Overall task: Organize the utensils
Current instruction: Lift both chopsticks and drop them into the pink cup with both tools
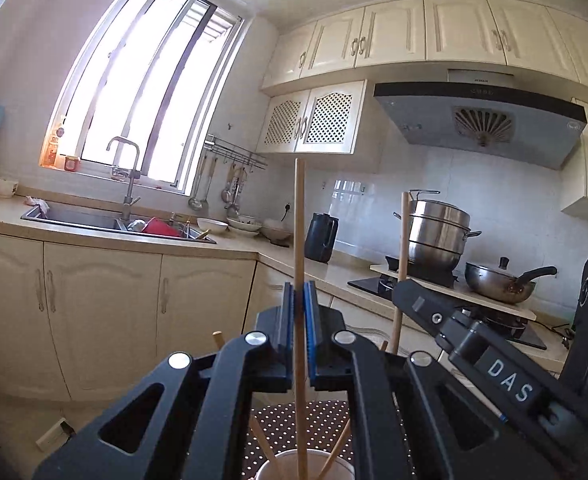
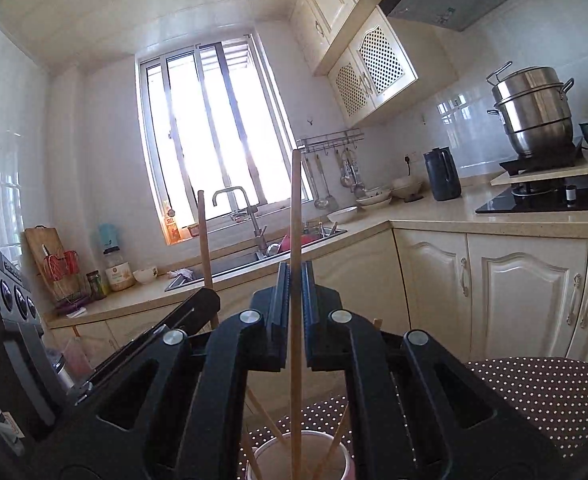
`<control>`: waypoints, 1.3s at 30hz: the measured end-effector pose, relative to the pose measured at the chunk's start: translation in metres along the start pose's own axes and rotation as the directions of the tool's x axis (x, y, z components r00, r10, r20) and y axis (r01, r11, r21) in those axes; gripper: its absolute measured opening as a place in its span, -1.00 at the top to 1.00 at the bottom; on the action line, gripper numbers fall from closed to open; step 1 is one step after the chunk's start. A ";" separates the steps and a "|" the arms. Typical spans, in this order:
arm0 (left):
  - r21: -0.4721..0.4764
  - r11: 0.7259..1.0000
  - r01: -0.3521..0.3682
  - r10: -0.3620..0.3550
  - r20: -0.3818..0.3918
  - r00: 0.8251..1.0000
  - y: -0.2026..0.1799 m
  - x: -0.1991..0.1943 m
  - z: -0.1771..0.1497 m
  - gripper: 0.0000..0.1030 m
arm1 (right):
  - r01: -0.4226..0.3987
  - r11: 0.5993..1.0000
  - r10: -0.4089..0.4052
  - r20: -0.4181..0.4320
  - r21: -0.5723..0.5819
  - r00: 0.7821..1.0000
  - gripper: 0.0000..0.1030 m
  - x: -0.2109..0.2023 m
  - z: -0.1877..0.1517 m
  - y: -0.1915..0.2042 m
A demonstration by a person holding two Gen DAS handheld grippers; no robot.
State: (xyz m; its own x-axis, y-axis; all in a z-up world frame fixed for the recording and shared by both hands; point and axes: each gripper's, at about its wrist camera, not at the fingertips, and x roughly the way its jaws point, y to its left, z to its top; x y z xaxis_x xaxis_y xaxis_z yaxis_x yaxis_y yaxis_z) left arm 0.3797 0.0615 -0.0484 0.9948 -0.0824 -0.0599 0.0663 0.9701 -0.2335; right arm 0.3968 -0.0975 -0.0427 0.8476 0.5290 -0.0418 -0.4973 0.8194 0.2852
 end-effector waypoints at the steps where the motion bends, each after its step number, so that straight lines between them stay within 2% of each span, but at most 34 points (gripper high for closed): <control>1: -0.001 1.000 -0.006 0.006 -0.015 1.000 0.001 0.003 -0.004 0.89 | -0.001 1.000 0.001 -0.008 -0.001 1.000 0.88 0.003 -0.003 0.000; 10: 0.005 1.000 0.000 0.001 -0.112 0.994 0.009 0.001 -0.033 0.89 | -0.001 0.998 -0.003 -0.074 -0.056 0.997 0.88 -0.007 -0.026 0.004; 18: 0.050 0.999 0.011 -0.003 -0.158 0.987 0.005 -0.020 -0.044 0.89 | 0.012 0.996 -0.022 -0.122 -0.083 0.992 0.88 -0.035 -0.039 0.006; 24: 0.071 0.997 0.016 -0.001 -0.204 0.979 0.001 -0.031 -0.046 0.88 | 0.035 0.997 -0.045 -0.165 -0.062 0.985 0.87 -0.046 -0.046 0.001; 26: 0.071 0.997 0.008 0.007 -0.217 0.976 0.002 -0.034 -0.045 0.75 | 0.049 0.997 -0.058 -0.179 -0.054 0.982 0.87 -0.048 -0.047 0.001; 28: 0.073 0.997 0.000 0.016 -0.217 0.976 0.003 -0.040 -0.044 0.36 | 0.059 0.997 -0.069 -0.194 -0.053 0.979 0.87 -0.051 -0.048 0.001; 34: 0.105 0.994 -0.016 0.041 -0.235 0.971 0.002 -0.053 -0.041 0.23 | 0.091 0.995 -0.096 -0.217 -0.036 0.971 0.86 -0.058 -0.047 0.001; 36: 0.095 0.995 -0.016 0.040 -0.251 0.967 0.003 -0.057 -0.040 0.11 | 0.108 0.994 -0.113 -0.224 -0.034 0.968 0.79 -0.062 -0.046 0.001; 39: 0.089 0.996 -0.021 0.044 -0.263 0.964 0.004 -0.064 -0.039 0.01 | 0.123 0.992 -0.125 -0.221 -0.024 0.967 0.52 -0.069 -0.042 0.001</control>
State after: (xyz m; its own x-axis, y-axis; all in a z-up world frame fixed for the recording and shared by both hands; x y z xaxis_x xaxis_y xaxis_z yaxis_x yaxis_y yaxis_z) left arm 0.3131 0.0619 -0.0830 0.9412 -0.0966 -0.3237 0.0515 0.9881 -0.1450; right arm 0.3298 -0.1239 -0.0800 0.8410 0.4581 -0.2879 -0.3937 0.8831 0.2552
